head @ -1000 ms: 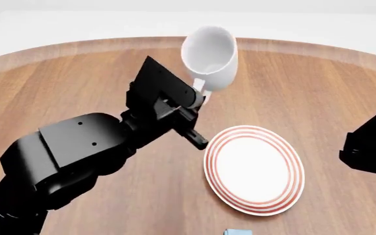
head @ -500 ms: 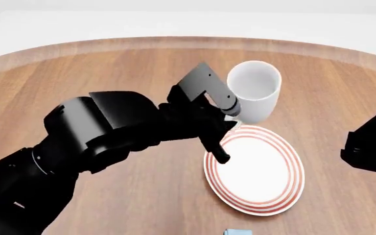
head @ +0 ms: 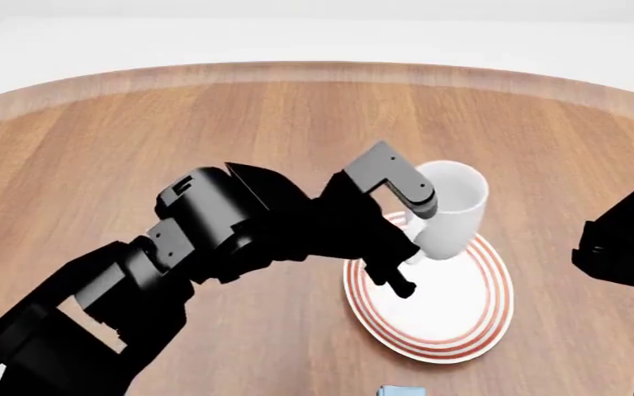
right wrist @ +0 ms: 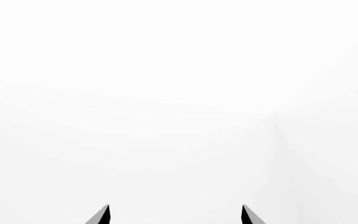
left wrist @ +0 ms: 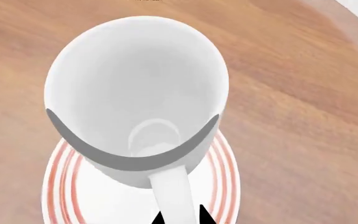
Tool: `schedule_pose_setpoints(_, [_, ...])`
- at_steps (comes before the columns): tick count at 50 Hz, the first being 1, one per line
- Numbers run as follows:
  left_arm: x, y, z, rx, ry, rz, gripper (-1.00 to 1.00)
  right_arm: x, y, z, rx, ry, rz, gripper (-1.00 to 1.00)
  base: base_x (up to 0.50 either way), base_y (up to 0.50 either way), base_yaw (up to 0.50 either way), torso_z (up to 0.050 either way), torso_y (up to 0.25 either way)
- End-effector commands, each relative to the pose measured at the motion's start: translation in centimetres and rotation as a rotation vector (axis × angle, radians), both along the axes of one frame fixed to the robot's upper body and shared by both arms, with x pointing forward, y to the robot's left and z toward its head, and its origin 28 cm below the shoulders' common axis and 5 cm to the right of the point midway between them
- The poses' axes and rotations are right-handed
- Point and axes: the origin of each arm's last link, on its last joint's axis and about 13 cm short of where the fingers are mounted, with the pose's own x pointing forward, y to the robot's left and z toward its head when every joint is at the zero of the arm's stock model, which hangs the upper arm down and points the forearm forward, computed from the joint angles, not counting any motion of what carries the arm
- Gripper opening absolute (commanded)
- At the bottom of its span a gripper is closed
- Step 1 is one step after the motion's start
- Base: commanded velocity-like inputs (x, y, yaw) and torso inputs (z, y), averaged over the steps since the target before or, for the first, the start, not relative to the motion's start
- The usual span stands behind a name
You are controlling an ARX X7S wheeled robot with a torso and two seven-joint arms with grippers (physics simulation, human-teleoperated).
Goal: Pick up the white mug and put it on the plate, and put the chocolate pudding to the right of the plate.
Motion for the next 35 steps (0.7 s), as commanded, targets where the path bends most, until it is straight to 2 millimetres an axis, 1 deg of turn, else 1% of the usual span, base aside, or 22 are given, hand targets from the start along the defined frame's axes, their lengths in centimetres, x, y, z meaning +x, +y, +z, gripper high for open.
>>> schedule_pose_setpoints(1, [0.6,-1.9,-0.8,-0.083,0.061,-0.042,-1.0,0.1,-0.4,-0.2,-0.004,0.003,-0.016,1.0,0.0,0.0,0.0,0.0,0.0])
schedule_pose_setpoints(8, [1.4,-2.0,-1.4,-0.084,0.079,-0.028,-1.0,0.1,-0.5,-0.4,-0.002,0.01,-0.018,1.0,0.0,0.0,0.0,0.0,0.0])
schedule_pose_setpoints(16, [2.0,-2.2,-3.2,-0.057,0.12,-0.021,-1.0,0.2,-0.6,-0.3,0.004,0.011,-0.024,1.0,0.0,0.0,0.0,0.0,0.0])
schedule_pose_setpoints(20, [2.1,-2.1,-3.4,-0.051,0.125,-0.014,-1.0,0.1,-0.6,-0.1,0.005,0.007,-0.025,1.0,0.0,0.0,0.0,0.0,0.0])
schedule_pose_setpoints(26, [1.9,-2.3,-3.6,-0.029,0.118,-0.021,-1.0,0.0,-0.6,0.1,0.006,0.003,-0.026,1.0,0.0,0.0,0.0,0.0,0.0])
schedule_pose_setpoints(29, [1.7,-2.4,-4.1,-0.004,0.112,-0.021,-1.0,0.0,-0.6,0.1,0.007,0.002,-0.027,1.0,0.0,0.0,0.0,0.0,0.0])
schedule_pose_setpoints(35, [1.5,-2.5,-4.4,-0.006,0.115,-0.024,-1.0,0.0,-0.6,0.1,0.009,0.002,-0.025,1.0,0.0,0.0,0.0,0.0,0.0])
